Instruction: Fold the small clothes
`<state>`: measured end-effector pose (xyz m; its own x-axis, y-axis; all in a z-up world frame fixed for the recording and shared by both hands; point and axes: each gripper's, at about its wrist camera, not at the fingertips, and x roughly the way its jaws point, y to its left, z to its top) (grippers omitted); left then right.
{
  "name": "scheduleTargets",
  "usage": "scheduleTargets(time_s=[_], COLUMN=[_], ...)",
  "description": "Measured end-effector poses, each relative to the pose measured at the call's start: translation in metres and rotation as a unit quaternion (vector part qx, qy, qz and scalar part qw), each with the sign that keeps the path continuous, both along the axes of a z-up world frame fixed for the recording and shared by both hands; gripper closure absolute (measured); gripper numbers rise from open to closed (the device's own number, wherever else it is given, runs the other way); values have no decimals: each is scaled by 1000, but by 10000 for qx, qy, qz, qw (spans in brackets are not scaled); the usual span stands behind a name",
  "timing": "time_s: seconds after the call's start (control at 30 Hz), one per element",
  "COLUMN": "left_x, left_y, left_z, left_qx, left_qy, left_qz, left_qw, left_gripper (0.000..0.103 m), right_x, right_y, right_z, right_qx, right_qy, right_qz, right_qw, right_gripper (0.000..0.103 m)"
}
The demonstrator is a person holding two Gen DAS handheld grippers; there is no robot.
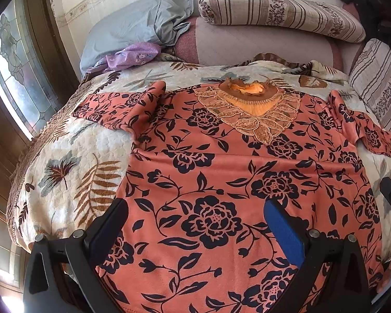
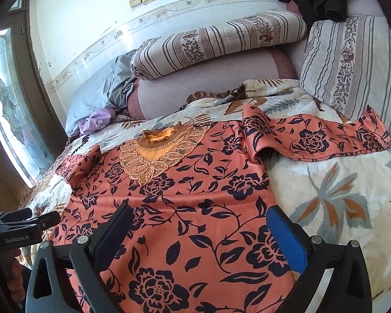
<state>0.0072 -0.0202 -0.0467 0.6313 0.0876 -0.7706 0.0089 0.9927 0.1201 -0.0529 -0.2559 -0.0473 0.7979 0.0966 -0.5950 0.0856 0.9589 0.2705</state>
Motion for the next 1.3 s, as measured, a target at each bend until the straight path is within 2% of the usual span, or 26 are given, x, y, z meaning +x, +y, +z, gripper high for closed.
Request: scheduleTargets(time_s=[0.6,1.3], left_x=[5,4], left_y=[4,-2], left_z=[3,-10], left_qx=[-45,98], left_qy=[-11,109], left_qz=[42,-17], left_qw=[10000,9999], left_gripper=[0,0], right_x=[1,4], right_y=[4,9], right_z=[0,-3], right_qx=[-22,71], right_qy=[-4,20], right_qz=[61,242], right_qw=[10000,9997], right_gripper=[0,0])
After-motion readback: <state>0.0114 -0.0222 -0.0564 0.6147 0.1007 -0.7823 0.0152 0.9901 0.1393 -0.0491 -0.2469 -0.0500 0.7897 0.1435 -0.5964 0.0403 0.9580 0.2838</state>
